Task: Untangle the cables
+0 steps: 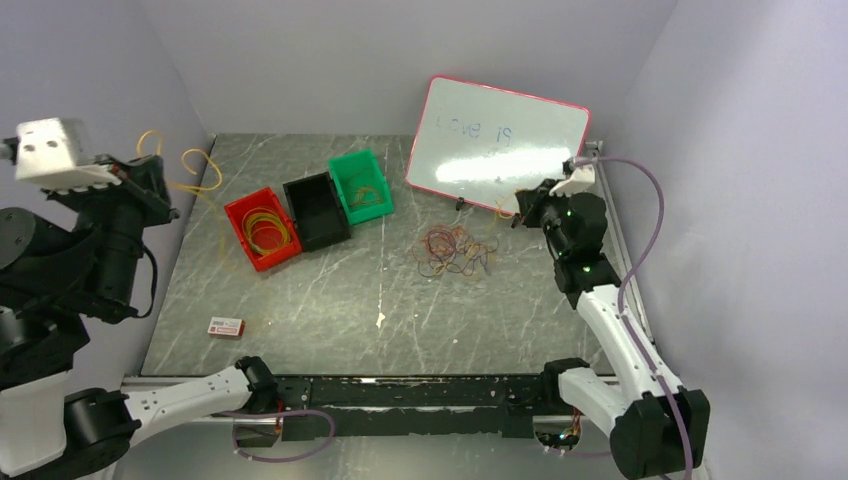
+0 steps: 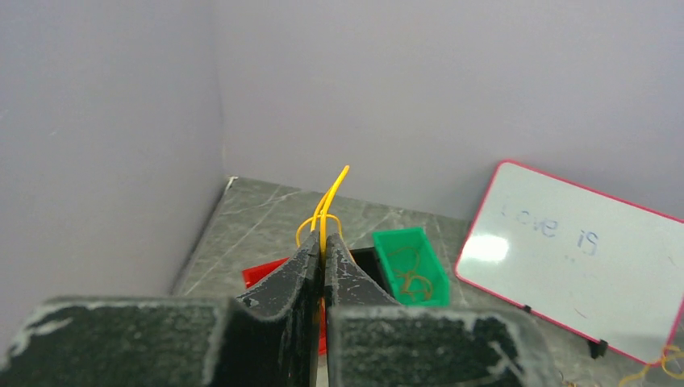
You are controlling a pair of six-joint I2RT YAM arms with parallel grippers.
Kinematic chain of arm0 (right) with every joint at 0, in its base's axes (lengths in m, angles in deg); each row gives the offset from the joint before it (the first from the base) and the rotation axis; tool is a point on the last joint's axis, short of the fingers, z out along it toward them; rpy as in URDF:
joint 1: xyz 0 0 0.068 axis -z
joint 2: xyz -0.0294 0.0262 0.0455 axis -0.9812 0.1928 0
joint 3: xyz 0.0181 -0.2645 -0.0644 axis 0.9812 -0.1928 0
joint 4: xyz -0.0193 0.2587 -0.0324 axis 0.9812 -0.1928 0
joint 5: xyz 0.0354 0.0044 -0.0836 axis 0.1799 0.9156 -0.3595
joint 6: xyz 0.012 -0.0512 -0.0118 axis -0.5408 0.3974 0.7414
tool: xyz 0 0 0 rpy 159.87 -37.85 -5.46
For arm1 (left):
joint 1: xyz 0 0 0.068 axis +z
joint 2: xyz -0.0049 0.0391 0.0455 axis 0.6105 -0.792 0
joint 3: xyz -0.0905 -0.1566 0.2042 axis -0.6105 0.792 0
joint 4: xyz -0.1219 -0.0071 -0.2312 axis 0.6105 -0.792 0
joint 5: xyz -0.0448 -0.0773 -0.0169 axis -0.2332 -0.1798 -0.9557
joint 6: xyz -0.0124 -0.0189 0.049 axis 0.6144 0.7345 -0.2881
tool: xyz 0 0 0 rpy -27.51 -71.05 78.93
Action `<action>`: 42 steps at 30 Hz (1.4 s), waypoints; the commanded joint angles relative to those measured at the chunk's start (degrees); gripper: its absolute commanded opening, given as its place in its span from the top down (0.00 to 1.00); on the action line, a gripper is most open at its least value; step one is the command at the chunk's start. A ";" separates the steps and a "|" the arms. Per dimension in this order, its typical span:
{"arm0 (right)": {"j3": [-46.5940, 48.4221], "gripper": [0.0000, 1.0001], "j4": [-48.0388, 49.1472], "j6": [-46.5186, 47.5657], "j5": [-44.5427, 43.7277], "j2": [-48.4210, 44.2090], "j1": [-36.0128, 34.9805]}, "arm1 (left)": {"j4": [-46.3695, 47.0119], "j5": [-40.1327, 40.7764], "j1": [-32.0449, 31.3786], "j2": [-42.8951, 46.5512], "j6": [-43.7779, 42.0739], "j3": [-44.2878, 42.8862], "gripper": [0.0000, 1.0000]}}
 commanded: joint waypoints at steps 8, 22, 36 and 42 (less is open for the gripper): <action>14.81 1.00 -9.80 -0.85 10.64 -4.82 -14.91 | 12.39 -14.89 -0.33 -7.01 -5.59 -1.75 0.93; 4.99 0.82 -17.34 -2.86 8.50 1.48 -24.63 | 20.35 -23.86 0.44 -26.91 -9.78 -7.96 0.93; 3.02 0.54 -21.49 -2.66 1.66 0.05 -27.35 | 23.35 -34.47 10.25 -39.90 -9.20 -15.11 0.93; 4.67 0.47 -23.02 -0.73 -1.67 -1.97 -27.32 | 24.88 -36.14 13.09 -41.17 -9.33 -15.54 0.93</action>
